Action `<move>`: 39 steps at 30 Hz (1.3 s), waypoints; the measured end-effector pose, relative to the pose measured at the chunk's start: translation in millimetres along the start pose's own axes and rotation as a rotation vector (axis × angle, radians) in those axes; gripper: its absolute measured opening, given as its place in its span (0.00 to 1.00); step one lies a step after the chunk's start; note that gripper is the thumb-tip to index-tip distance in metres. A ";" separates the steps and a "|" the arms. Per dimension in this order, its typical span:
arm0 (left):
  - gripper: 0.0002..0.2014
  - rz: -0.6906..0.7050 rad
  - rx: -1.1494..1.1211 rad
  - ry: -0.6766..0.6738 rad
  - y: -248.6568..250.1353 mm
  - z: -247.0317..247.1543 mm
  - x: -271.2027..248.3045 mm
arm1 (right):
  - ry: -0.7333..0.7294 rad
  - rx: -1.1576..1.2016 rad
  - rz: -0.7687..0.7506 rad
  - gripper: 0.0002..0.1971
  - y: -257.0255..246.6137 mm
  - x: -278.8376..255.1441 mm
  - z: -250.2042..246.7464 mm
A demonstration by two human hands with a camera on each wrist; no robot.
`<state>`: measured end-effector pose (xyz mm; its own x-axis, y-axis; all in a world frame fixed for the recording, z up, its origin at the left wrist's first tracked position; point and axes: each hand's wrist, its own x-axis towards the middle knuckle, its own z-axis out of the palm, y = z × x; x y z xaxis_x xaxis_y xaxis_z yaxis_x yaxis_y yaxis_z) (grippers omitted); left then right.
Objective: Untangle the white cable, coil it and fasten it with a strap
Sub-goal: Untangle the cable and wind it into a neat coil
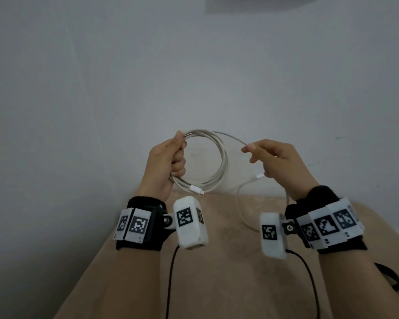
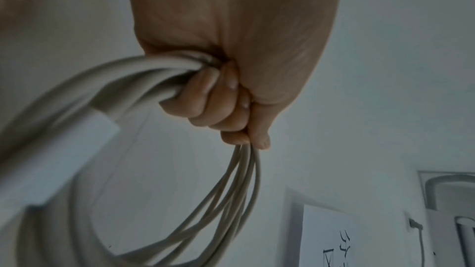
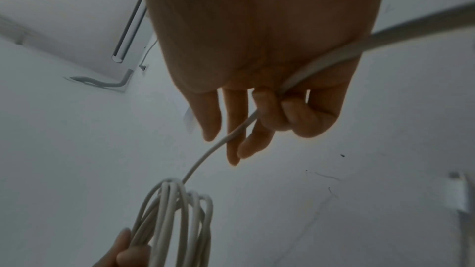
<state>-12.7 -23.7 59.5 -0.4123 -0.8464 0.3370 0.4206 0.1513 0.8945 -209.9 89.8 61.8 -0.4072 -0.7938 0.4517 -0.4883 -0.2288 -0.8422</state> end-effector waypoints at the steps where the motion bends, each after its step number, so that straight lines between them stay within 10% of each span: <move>1: 0.15 0.001 -0.009 0.002 0.1 1.3 -0.2 | -0.008 0.004 -0.002 0.11 1.3 0.3 1.3; 26: 0.16 -0.022 -0.144 0.040 -7.1 24.7 0.8 | -0.121 0.026 0.052 0.20 -11.7 -7.9 32.1; 39: 0.17 -0.180 -0.169 -0.141 -11.7 20.6 2.0 | -0.109 0.246 -0.002 0.05 -13.4 -5.1 28.1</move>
<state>-35.1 -16.6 55.8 -0.5963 -0.7706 0.2250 0.4543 -0.0929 0.8860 -179.6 81.1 62.5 -0.3139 -0.8462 0.4306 -0.2813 -0.3503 -0.8934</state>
